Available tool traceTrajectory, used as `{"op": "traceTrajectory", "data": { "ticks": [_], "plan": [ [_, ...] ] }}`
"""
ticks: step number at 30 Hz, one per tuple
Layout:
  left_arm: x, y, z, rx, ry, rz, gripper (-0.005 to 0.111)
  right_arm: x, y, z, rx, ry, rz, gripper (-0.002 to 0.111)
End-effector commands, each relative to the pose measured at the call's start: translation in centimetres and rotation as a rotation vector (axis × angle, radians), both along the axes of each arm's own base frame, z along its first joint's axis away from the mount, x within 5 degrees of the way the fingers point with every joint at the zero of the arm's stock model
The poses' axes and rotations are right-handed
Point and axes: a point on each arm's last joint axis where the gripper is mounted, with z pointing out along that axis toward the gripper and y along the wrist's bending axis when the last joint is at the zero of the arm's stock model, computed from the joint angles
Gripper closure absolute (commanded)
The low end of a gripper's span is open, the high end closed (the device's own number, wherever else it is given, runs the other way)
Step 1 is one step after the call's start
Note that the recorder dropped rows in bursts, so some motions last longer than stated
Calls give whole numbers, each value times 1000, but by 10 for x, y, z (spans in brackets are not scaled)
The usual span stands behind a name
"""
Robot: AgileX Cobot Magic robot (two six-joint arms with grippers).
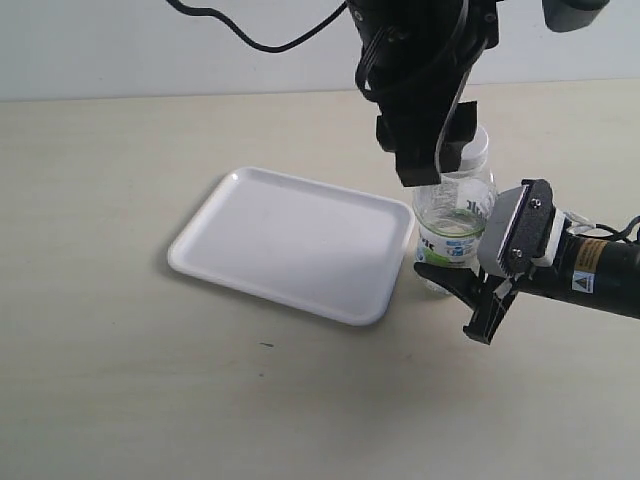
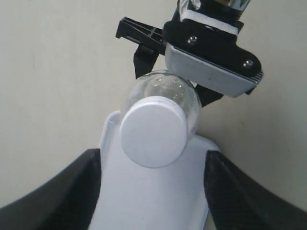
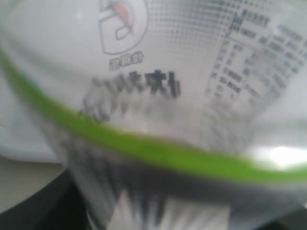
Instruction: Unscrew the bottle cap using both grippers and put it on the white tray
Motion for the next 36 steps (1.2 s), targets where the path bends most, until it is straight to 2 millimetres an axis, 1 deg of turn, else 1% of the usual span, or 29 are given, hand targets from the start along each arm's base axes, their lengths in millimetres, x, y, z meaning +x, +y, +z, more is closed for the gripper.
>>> {"op": "traceTrajectory", "data": {
  "ticks": [1, 7, 12, 18, 24, 30, 36],
  "plan": [
    [-2, 1, 3, -3, 5, -13, 46, -1, -9, -11, -123, 51, -47, 108],
    [-3, -1, 3, 4, -15, -87, 46, -1, -9, -11, -128, 38, -40, 108],
    [-7, -4, 4, -23, 4, -143, 46, -1, -9, -11, -129, 36, -37, 108],
    [-6, -6, 1, -28, 3, -142, 46, -1, -9, -11, -127, 37, -38, 108],
    [-2, -12, -14, 4, 19, -141, 46, -1, -9, -11, -127, 37, -38, 108],
    [1, -12, -13, -1, -9, -136, 46, -1, -8, -11, -126, 36, -38, 108],
    [4, -15, -19, 3, -21, -132, 46, 0, -8, -10, -123, 32, -38, 108]
  ]
}}
